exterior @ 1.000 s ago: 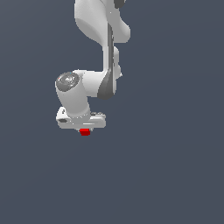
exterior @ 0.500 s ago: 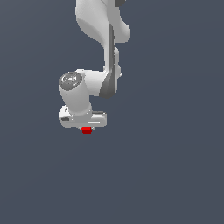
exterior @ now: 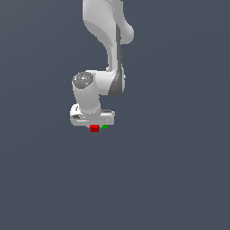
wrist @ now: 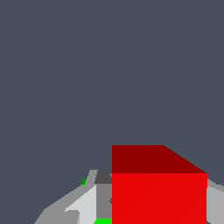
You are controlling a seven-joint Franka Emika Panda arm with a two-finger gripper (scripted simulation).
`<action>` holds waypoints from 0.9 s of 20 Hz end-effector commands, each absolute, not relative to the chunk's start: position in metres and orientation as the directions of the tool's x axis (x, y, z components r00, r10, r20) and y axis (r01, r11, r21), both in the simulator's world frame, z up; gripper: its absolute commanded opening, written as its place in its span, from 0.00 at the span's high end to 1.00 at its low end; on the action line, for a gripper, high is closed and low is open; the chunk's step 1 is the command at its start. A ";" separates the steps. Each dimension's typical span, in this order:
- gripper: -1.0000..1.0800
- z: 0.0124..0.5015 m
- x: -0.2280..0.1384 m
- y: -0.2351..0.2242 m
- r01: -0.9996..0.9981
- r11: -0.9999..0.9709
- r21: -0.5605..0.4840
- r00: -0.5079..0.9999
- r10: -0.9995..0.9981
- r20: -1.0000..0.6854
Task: Stack the red cube on top of the green cube.
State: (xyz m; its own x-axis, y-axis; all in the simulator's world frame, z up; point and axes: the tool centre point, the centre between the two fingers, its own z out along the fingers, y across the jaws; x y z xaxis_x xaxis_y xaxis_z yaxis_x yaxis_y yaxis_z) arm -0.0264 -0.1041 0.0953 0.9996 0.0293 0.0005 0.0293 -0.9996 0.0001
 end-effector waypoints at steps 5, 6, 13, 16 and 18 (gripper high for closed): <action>1.00 0.079 -0.062 -0.085 0.030 -1.000 0.000 1.000 0.030 0.000; 1.00 0.076 -0.067 -0.083 0.030 -1.000 0.000 1.000 0.030 0.000; 1.00 0.065 -0.091 -0.070 0.030 -1.000 0.000 1.000 0.030 0.000; 1.00 0.062 -0.095 -0.067 0.030 -1.000 0.000 1.000 0.030 0.000; 1.00 0.061 -0.097 -0.066 0.030 -1.000 0.000 1.000 0.030 0.000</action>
